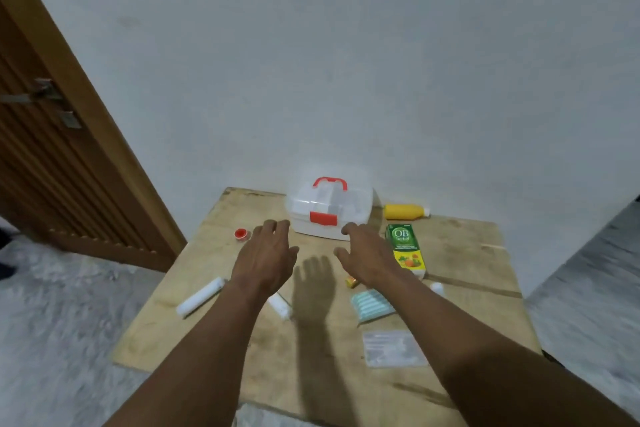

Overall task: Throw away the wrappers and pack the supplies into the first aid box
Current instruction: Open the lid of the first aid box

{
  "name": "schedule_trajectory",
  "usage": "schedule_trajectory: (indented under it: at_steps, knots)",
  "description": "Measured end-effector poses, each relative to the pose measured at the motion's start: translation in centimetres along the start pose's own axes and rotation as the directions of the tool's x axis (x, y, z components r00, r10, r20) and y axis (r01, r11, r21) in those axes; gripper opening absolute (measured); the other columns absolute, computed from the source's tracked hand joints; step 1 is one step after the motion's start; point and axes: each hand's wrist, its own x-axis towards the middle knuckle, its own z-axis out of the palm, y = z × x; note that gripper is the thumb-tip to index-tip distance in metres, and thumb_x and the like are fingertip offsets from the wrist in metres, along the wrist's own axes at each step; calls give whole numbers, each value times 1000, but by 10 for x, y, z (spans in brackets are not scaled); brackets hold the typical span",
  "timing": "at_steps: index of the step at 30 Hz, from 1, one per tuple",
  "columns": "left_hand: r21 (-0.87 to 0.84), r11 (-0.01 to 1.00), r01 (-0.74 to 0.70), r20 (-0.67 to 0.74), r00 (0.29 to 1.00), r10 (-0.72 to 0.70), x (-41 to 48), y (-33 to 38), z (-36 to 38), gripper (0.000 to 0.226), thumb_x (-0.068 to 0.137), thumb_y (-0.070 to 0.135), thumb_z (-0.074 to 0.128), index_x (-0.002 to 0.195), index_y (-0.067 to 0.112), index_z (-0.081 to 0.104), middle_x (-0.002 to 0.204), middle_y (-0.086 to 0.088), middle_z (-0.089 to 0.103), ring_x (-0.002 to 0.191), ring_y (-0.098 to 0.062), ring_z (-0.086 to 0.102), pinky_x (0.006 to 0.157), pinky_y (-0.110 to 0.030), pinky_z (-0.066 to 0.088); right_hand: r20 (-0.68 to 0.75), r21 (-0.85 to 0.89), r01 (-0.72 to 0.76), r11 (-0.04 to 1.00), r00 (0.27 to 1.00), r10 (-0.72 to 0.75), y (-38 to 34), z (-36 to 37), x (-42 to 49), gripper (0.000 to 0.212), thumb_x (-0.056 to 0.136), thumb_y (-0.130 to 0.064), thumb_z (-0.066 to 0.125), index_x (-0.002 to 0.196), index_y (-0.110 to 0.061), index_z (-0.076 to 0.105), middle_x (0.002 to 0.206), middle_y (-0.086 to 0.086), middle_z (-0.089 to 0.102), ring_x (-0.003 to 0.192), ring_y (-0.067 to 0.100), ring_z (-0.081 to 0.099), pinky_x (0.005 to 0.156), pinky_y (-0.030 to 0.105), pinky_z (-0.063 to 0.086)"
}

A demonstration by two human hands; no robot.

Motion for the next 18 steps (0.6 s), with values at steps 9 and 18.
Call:
schedule_trajectory:
  at_steps: [9,18]
  knots:
    - [-81,977,-197,10,980,198,109,-29,28,48,94,27,60,135,3,49,131,-20,54,115,-39,55,91,-45,50,49,499,-379,780,910,411,-7,46,64,41,92,-42,60,128,-22,58,127,-4,63,117,19,59,90,25,38]
    - [-31,847,-531,70,844,532,189,-72,59,61,88,37,67,136,1,52,141,-25,50,128,-43,48,104,-50,42,199,926,-361,114,721,664,-28,87,101,13,92,-28,64,81,-23,61,83,-1,62,72,12,60,68,29,54]
